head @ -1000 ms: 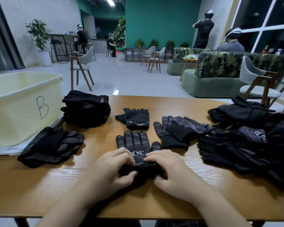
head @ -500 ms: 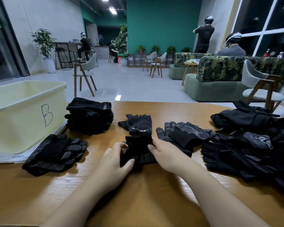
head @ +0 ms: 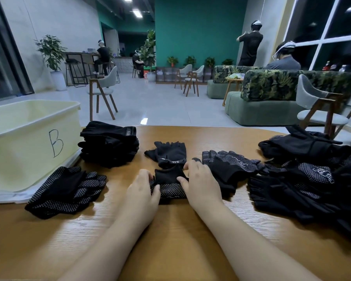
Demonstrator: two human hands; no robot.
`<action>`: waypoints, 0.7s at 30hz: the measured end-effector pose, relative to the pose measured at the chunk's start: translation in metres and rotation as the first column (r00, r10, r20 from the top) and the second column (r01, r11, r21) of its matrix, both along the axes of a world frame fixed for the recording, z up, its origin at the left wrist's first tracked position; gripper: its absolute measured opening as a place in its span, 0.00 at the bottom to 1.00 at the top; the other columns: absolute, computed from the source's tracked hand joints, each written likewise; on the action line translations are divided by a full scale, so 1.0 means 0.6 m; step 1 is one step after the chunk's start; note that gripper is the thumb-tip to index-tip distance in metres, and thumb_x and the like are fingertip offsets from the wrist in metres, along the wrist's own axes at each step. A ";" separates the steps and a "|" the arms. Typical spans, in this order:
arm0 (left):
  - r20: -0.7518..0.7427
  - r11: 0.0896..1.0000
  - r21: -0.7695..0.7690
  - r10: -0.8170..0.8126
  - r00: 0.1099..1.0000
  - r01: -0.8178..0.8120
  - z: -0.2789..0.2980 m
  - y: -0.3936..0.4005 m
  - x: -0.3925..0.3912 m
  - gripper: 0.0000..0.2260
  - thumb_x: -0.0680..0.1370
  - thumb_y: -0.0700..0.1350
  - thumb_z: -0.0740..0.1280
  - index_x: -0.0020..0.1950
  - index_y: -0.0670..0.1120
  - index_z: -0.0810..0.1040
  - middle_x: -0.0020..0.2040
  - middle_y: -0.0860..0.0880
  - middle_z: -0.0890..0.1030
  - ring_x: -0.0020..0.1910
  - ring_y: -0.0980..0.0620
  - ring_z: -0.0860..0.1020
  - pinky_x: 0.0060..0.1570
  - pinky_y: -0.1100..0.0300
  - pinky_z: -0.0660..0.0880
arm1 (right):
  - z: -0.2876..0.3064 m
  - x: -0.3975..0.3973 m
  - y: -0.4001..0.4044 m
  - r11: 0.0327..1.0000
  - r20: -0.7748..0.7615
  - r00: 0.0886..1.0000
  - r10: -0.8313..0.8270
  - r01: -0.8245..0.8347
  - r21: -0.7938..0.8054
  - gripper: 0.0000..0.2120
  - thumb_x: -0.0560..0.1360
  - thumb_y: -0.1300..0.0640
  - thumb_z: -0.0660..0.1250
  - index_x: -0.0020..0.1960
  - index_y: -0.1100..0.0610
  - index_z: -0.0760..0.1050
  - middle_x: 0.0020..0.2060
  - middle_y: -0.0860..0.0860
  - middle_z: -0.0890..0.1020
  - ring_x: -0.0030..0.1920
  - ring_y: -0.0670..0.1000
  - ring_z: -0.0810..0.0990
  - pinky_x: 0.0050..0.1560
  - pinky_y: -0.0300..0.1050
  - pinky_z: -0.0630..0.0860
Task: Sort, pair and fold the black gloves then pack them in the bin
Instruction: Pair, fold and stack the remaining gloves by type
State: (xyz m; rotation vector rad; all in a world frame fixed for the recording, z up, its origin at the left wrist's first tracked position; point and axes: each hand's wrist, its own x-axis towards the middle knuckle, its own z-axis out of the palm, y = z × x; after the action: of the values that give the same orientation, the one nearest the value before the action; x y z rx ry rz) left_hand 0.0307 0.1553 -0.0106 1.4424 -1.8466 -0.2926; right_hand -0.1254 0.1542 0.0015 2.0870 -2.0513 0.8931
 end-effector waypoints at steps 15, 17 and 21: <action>-0.198 0.993 0.114 0.062 0.978 -0.040 0.010 0.038 0.016 0.11 0.76 0.51 0.66 0.54 0.52 0.66 0.43 0.57 0.76 0.41 0.56 0.77 0.38 0.60 0.72 | 0.005 -0.003 0.036 0.972 0.022 0.973 0.230 -0.231 0.045 0.13 0.77 0.53 0.61 0.60 0.51 0.75 0.53 0.45 0.78 0.55 0.46 0.73 0.59 0.42 0.67; -0.367 0.991 0.134 0.068 0.928 -0.020 0.016 0.036 0.009 0.14 0.76 0.49 0.66 0.57 0.52 0.64 0.47 0.59 0.74 0.46 0.56 0.77 0.42 0.62 0.71 | 0.009 0.006 0.042 0.945 0.180 0.934 0.309 -0.323 0.049 0.12 0.75 0.52 0.65 0.58 0.51 0.77 0.47 0.43 0.78 0.48 0.41 0.74 0.54 0.38 0.70; -0.608 0.989 0.144 0.122 0.785 -0.043 0.029 0.033 0.002 0.14 0.78 0.42 0.64 0.58 0.49 0.62 0.46 0.60 0.68 0.44 0.60 0.74 0.36 0.73 0.68 | 0.019 0.028 0.051 0.830 0.288 0.817 0.499 -0.546 0.110 0.11 0.77 0.54 0.65 0.58 0.51 0.80 0.42 0.35 0.74 0.44 0.34 0.73 0.47 0.25 0.67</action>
State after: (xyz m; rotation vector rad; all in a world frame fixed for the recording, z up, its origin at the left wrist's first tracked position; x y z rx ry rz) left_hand 0.0321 0.1753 0.0070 1.2943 -1.2384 -0.7514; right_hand -0.1086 0.1848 0.0129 2.8642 -1.7221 1.1100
